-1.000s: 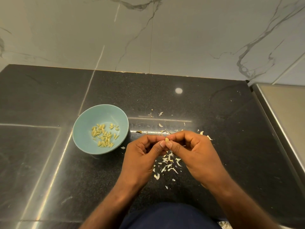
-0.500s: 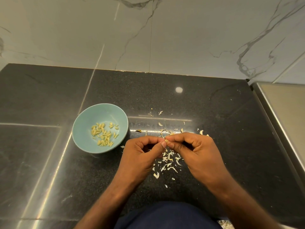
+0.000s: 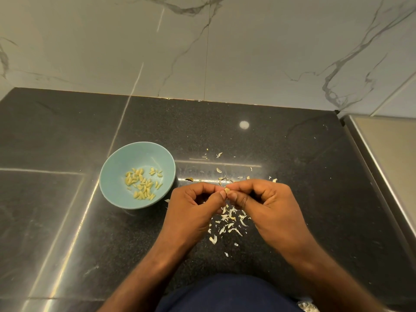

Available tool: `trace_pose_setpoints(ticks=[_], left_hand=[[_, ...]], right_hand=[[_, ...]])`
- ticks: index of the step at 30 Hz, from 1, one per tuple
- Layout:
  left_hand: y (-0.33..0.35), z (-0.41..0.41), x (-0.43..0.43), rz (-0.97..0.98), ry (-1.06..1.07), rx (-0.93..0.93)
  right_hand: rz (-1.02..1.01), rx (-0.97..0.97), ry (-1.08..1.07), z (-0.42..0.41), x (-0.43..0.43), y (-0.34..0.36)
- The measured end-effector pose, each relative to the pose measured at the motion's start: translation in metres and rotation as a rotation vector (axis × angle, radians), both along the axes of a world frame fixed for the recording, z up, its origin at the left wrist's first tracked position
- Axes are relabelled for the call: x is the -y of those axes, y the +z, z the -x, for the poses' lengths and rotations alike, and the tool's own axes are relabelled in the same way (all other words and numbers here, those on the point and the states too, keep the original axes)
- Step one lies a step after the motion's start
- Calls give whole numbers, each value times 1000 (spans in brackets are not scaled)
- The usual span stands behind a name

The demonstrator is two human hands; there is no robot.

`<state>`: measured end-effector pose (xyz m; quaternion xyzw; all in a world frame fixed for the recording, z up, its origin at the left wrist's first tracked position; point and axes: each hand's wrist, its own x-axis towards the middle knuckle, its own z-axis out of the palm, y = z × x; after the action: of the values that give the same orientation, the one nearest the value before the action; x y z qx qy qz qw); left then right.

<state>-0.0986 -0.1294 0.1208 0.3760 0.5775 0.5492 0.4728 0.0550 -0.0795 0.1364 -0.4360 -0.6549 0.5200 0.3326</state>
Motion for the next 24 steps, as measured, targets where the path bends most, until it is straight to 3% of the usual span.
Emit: trace_pose_setpoints(ticks=[4, 9, 16, 24], left_hand=[[0, 2, 1, -53, -50, -35], [-7, 3, 0, -177, -73, -245], [-8, 4, 0, -305, -36, -523], [-7, 7, 2, -258, -69, -585]], right_hand=[[111, -50, -61, -1, -3, 0], [236, -122, -60, 0, -3, 1], [30, 32, -36, 1, -3, 9], [-28, 166, 51, -2, -8, 12]])
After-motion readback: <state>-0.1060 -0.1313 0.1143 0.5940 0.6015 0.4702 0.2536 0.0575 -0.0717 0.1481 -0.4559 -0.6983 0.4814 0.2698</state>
